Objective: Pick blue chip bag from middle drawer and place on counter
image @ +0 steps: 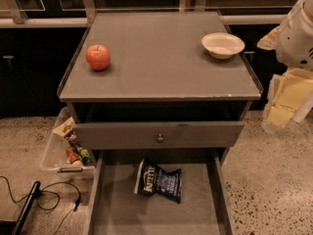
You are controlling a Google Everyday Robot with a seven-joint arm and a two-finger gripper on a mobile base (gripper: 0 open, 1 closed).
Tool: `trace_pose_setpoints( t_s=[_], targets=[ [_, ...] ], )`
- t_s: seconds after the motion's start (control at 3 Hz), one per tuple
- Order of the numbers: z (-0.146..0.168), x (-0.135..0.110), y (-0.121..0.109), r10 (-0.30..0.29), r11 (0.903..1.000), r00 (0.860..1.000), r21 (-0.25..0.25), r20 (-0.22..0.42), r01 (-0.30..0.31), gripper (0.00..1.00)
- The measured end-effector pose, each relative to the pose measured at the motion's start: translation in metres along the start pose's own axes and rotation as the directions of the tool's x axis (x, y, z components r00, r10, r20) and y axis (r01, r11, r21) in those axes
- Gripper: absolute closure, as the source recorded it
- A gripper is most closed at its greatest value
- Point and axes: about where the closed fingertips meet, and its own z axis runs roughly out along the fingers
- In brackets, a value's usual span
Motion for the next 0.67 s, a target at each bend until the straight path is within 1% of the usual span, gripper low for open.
trace_pose_setpoints(
  t_s=[0.33,0.67],
  targets=[
    [0.000,0.000,0.000,0.000,1.0000,1.000,0.000,0.000,0.000,0.00],
    [0.031,0.008,0.016,-0.003,0.9993,1.000,-0.038,-0.002,0.003,0.00]
  ],
)
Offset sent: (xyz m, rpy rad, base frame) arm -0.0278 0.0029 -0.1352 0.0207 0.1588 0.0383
